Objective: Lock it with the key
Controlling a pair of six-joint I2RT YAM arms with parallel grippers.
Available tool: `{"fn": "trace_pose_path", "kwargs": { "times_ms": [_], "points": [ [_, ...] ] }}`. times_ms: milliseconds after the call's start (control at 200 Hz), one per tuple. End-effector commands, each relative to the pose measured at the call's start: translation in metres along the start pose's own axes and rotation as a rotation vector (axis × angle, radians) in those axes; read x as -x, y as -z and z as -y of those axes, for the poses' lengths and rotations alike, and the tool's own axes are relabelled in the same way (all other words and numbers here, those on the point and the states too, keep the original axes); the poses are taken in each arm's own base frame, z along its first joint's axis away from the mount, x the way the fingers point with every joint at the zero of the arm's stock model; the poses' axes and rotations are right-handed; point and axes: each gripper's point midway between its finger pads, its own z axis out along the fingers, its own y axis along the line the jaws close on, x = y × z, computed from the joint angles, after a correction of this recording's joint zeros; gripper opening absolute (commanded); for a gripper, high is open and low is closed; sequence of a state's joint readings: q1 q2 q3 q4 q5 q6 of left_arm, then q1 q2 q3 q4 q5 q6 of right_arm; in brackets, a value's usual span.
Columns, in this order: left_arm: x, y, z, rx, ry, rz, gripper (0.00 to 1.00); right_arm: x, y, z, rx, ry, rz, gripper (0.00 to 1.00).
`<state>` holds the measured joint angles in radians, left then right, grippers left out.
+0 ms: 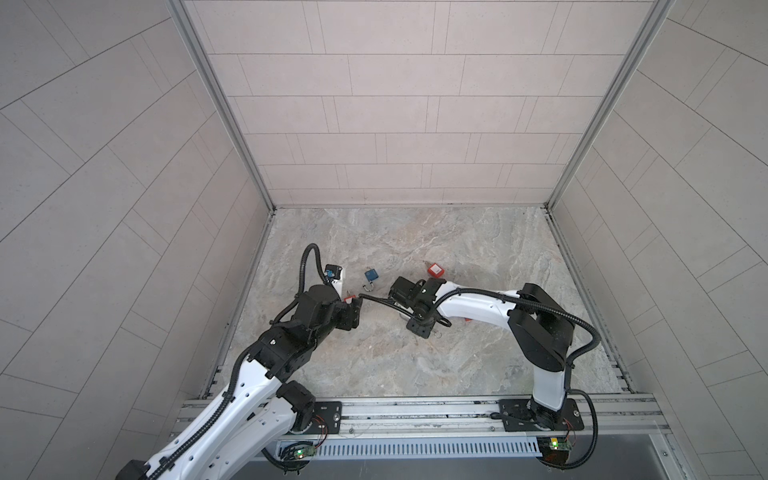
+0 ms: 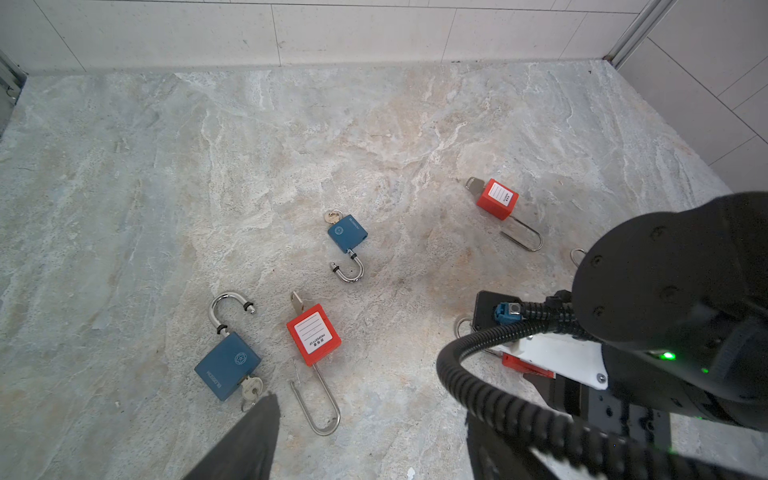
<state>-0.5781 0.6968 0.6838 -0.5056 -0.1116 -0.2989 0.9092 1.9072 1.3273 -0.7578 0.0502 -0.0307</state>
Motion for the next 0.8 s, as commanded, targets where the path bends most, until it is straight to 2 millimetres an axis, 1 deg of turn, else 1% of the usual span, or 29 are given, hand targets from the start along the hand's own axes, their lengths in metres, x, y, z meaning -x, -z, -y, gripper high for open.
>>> {"fn": "trace_pose_path", "kwargs": {
  "times_ms": [0,465,796],
  "points": [
    [0.01,0.007,-0.001,0.003,0.011,0.041,0.76,0.002,0.002,0.002,-0.004,0.032,-0.01,0.5],
    [0.014,0.009,-0.001,0.001,0.007,0.043,0.76,-0.001,-0.01,0.006,0.049,0.046,-0.109,0.5],
    [0.014,0.011,-0.001,0.002,0.01,0.047,0.76,-0.002,-0.011,0.007,0.056,0.034,-0.142,0.49]
  ]
}}
